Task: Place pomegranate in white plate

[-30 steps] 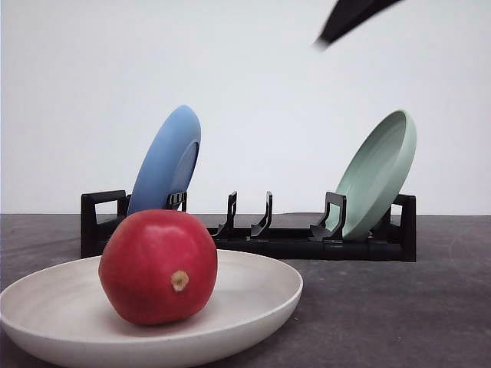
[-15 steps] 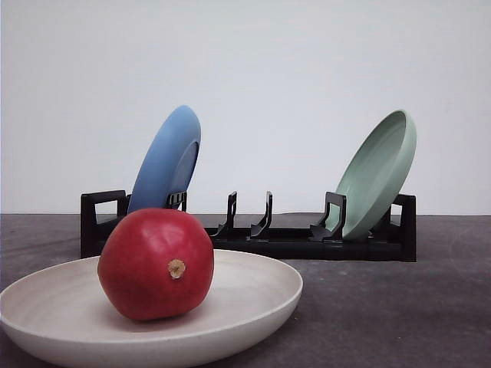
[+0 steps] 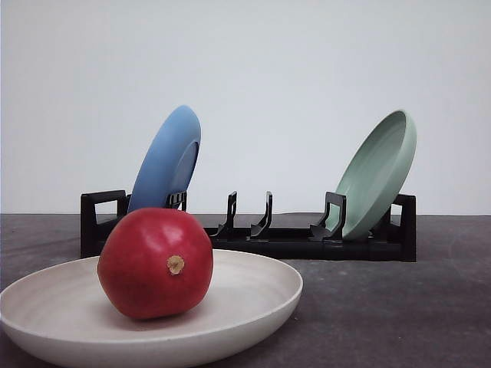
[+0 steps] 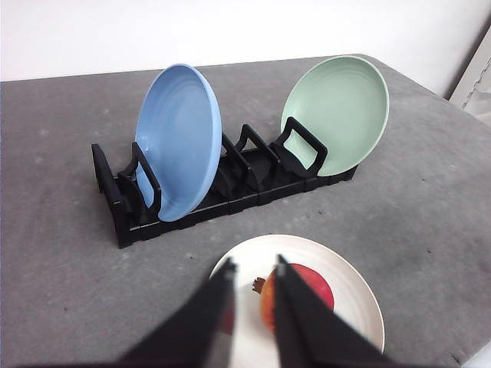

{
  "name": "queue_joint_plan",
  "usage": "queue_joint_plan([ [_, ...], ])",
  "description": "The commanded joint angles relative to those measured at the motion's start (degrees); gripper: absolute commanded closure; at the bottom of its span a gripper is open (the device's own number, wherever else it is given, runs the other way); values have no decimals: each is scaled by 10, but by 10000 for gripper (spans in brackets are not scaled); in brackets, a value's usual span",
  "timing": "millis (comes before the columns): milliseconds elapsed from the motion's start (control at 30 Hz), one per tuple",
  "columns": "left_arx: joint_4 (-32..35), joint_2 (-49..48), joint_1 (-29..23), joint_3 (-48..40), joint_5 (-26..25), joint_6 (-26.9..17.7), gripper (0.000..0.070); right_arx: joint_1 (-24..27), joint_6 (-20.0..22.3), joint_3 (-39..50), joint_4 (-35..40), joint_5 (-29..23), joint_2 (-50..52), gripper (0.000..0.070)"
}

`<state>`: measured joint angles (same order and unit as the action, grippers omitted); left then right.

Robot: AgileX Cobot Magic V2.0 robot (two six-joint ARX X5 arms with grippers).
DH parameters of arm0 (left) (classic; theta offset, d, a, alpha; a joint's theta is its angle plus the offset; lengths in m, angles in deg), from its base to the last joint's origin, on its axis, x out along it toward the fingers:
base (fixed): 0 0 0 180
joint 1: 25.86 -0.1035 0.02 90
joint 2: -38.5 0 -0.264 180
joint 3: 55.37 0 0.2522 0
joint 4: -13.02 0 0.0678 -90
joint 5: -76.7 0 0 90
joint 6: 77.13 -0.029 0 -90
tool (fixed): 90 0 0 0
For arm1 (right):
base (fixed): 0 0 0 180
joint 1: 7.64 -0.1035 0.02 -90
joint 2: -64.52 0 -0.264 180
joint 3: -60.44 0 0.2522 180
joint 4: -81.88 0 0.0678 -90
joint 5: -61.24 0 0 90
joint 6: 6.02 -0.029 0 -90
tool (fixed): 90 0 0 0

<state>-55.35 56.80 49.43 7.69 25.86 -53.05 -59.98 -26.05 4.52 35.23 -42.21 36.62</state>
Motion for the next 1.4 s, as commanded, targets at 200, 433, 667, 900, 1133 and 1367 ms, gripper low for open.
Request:
queue_joint_plan([
  [200, 3, 2, 9, 5, 3, -7, 700, -5, -5, -3, 3, -2, -3, 667],
  [433, 3, 2, 9, 5, 3, -7, 700, -5, -5, -3, 3, -1, -3, 667],
  [667, 20, -20, 4, -15, 4, -7, 700, -5, -5, -3, 3, -1, -3, 667],
  [900, 40, -33, -140, -93, 9, -26, 700, -5, -5, -3, 3, -1, -3, 667],
  [1133, 224, -51, -390, -180, 0, -188, 700, -5, -5, -3, 3, -1, -3, 667],
  [1367, 348, -74, -608, -267, -153, -204, 700, -5, -5, -3, 3, -1, -3, 667],
])
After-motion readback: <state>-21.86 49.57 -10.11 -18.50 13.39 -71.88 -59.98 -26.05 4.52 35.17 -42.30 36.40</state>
